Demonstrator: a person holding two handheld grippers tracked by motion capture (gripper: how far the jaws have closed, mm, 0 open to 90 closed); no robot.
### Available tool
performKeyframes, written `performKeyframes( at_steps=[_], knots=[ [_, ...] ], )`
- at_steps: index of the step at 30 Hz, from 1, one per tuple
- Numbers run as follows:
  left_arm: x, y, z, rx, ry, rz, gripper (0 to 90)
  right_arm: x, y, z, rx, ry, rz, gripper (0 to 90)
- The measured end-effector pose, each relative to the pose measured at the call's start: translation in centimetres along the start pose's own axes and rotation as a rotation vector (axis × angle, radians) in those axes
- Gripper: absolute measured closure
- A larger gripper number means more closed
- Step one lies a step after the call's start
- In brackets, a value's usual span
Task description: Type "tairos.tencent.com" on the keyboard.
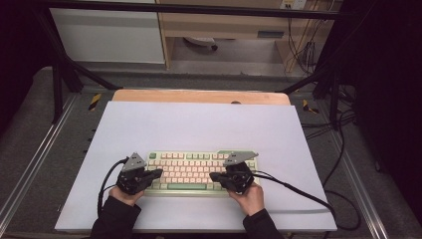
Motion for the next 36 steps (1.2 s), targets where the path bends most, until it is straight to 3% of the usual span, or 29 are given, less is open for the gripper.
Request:
performKeyframes(
  at_steps=[16, 25, 36],
  knots=[
    [-0.1, -0.2, 0.0, 0.006, 0.000, -0.007, 90.0, -3.8, -2.2, 1.7, 0.034, -0.046, 0.032, 90.0],
    [-0.2, -0.2, 0.0, 0.005, -0.002, -0.007, 90.0, -5.3, -2.3, 1.4, 0.034, -0.068, 0.030, 90.0],
    [-0.3, -0.2, 0.0, 0.004, -0.004, -0.007, 90.0, -5.8, -2.2, 1.1, 0.036, -0.065, 0.031, 90.0]
  ],
)
Point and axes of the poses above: each handheld gripper's, and its own axes: x roughly backward along the jaws, z roughly out of its top, y roughly to its right, the point moved 6 cm from there along -x, roughly forward along the jaws, and after that the axes turned 1 degree about x, right-handed, at the moved point
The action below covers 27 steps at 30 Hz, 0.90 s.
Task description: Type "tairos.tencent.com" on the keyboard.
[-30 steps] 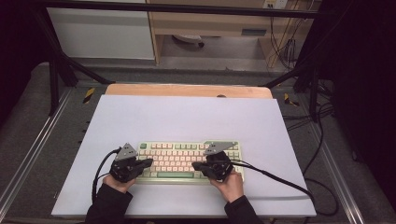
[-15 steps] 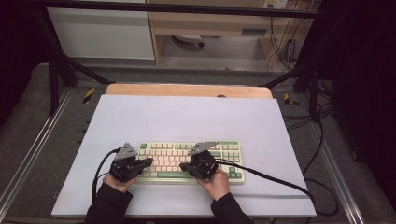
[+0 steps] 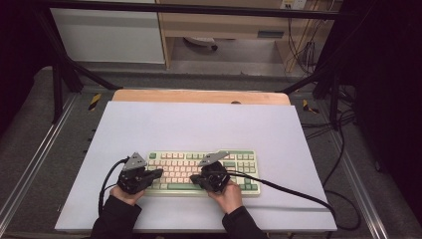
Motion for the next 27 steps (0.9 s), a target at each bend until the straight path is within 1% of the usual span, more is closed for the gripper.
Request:
performKeyframes(
  at_steps=[6, 8, 12, 17, 19, 27],
  knots=[
    [0.0, 0.0, 0.0, 0.001, 0.000, 0.000, 90.0, -0.1, -0.1, -0.2, 0.009, -0.014, 0.004, 90.0],
    [0.0, 0.0, 0.0, 0.000, 0.000, -0.001, 90.0, 0.0, -0.1, -0.1, 0.012, -0.004, -0.003, 90.0],
    [0.0, 0.1, 0.0, -0.002, 0.002, 0.000, 90.0, 0.7, -0.2, 0.3, 0.013, 0.025, 0.000, 90.0],
    [0.1, 0.1, 0.1, -0.003, 0.004, 0.000, 90.0, 1.7, 0.1, 0.6, 0.025, 0.019, -0.026, 90.0],
    [0.1, 0.1, 0.1, -0.003, 0.003, 0.000, 90.0, 2.1, 0.3, 0.6, 0.027, 0.026, -0.035, 90.0],
    [0.1, 0.2, 0.1, -0.006, 0.002, -0.001, 90.0, 3.9, 1.4, 0.1, 0.000, 0.045, -0.048, 90.0]
  ],
)
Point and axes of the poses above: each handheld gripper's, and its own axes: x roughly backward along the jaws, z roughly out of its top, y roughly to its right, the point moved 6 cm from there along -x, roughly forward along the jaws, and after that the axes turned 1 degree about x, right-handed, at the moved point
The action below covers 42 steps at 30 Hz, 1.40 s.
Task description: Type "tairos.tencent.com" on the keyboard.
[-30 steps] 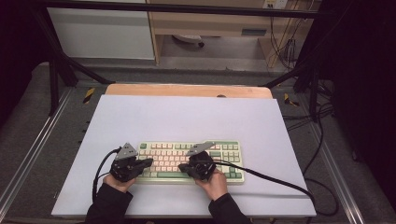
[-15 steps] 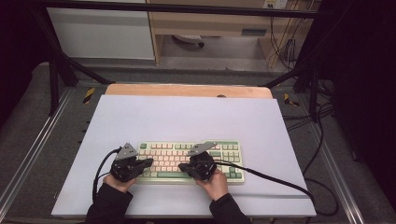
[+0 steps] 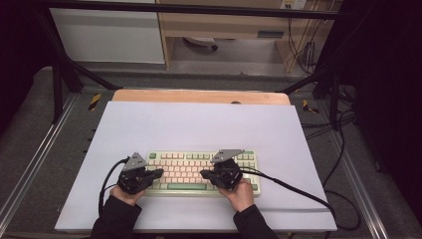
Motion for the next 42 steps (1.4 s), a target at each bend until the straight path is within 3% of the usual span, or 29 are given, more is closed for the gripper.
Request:
performKeyframes(
  at_steps=[10, 20, 42],
  knots=[
    [0.0, 0.1, 0.0, 0.003, 0.000, -0.003, 90.0, 1.9, 1.3, -1.4, -0.037, 0.019, -0.016, 90.0],
    [-0.5, 0.7, 0.1, -0.018, -0.014, -0.016, 90.0, 2.4, 2.2, -3.0, -0.060, 0.015, -0.019, 90.0],
    [-2.7, 3.1, 0.1, -0.077, -0.059, -0.054, 90.0, 2.8, 2.1, -3.0, -0.067, 0.021, -0.023, 90.0]
  ],
)
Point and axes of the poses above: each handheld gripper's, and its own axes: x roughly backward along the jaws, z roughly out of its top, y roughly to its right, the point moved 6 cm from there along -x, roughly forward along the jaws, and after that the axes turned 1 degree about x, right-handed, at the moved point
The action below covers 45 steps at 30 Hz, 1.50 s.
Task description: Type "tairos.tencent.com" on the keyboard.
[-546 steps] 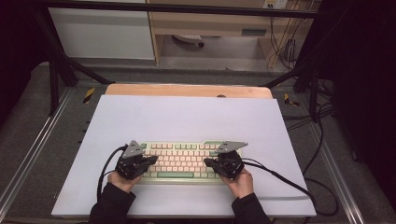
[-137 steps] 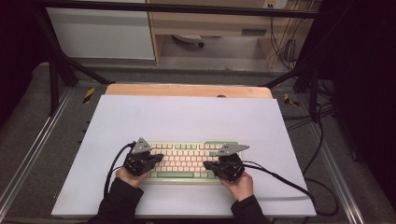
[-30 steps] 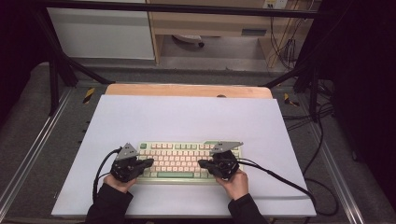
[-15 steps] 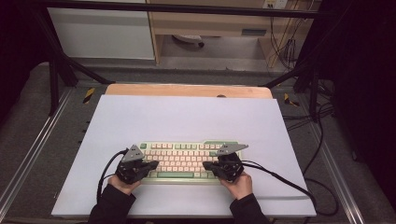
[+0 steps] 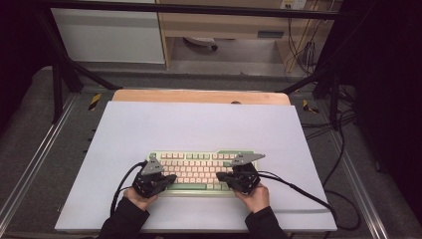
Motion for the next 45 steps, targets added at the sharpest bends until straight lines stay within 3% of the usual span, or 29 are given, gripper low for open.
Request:
performKeyframes(
  at_steps=[14, 28, 45],
  knots=[
    [0.2, 0.1, 0.0, -0.011, 0.003, 0.004, 90.0, 0.1, 0.0, 0.0, 0.007, 0.000, -0.002, 90.0],
    [1.2, -1.1, 0.5, 0.030, 0.036, 0.020, 90.0, 0.0, 0.0, -0.1, 0.007, -0.003, -0.002, 90.0],
    [-0.2, -2.4, 1.3, 0.062, 0.030, 0.072, 90.0, -0.1, 0.0, -0.1, 0.006, -0.007, 0.002, 90.0]
  ],
)
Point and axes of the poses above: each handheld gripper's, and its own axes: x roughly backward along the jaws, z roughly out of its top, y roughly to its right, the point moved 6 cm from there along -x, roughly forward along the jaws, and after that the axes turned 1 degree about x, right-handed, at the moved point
